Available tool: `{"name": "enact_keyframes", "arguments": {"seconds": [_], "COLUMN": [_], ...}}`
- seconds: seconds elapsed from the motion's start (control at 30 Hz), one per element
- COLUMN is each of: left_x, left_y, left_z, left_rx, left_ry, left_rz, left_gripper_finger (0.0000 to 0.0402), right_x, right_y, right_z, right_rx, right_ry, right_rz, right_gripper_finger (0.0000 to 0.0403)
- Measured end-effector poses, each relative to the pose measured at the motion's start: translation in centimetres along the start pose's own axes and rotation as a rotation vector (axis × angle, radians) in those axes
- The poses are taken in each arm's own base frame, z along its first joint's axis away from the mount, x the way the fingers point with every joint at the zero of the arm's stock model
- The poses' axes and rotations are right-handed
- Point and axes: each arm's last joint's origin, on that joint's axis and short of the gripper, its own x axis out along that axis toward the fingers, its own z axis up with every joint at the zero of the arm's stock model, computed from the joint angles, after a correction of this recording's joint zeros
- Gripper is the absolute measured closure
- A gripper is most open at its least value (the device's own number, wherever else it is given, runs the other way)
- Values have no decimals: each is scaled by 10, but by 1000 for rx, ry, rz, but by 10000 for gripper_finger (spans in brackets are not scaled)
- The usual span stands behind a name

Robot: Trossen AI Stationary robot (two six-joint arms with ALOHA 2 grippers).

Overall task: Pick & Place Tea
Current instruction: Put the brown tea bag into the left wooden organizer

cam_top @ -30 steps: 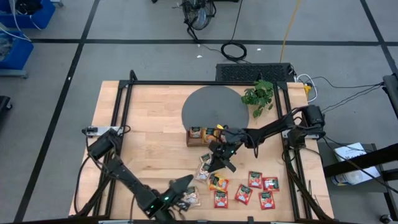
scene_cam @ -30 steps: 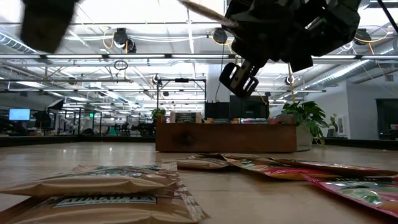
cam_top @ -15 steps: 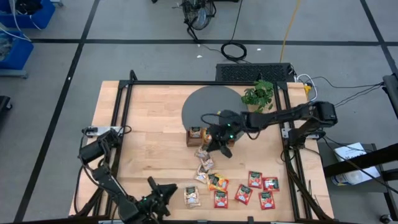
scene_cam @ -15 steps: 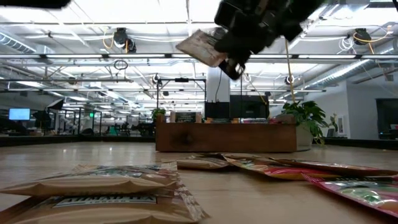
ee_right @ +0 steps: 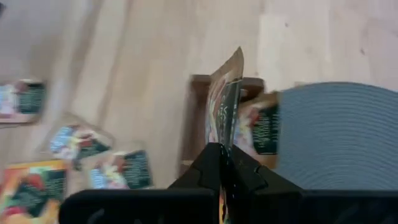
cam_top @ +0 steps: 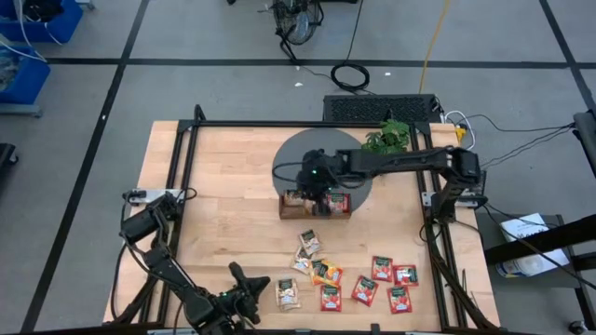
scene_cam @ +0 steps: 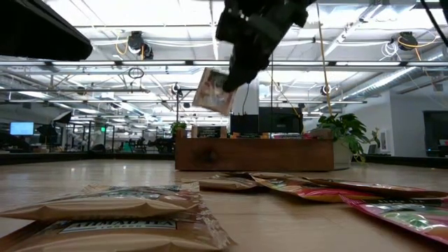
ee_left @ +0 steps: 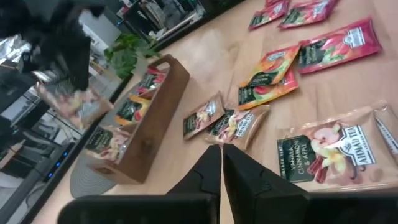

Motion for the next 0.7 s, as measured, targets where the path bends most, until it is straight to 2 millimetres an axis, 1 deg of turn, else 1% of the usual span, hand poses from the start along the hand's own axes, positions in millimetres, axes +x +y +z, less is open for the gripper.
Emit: {"name": "enact_keyframes", "arguments": {"seconds": [0.23,0.3,0.37,0.5,0.7], "left_x": [0,0,0,0,1], "left_y": [-1,-1,-1,-1,-1], "left_z": [0,0,0,0,0], "left_rx": [36,43,43,51,51], "left_ry": [12,12,12,12,14], "left_rz": [-19,-19,-19,-19,-17], "left_gripper_finger": [394,397,396,375,356], "right_x": [40,48,52,53,54], "right_y": [-11,-13,-15,-15,-11], "right_z": [-14,-16,-16,-14,-11], "right_rx": [-12,-28,-43,-71,-106], "right_ry": [100,107,112,98,78], "right_rz": [-14,-31,-59,-94,-132], "right_gripper_finger": [403,403,403,403,403]}}
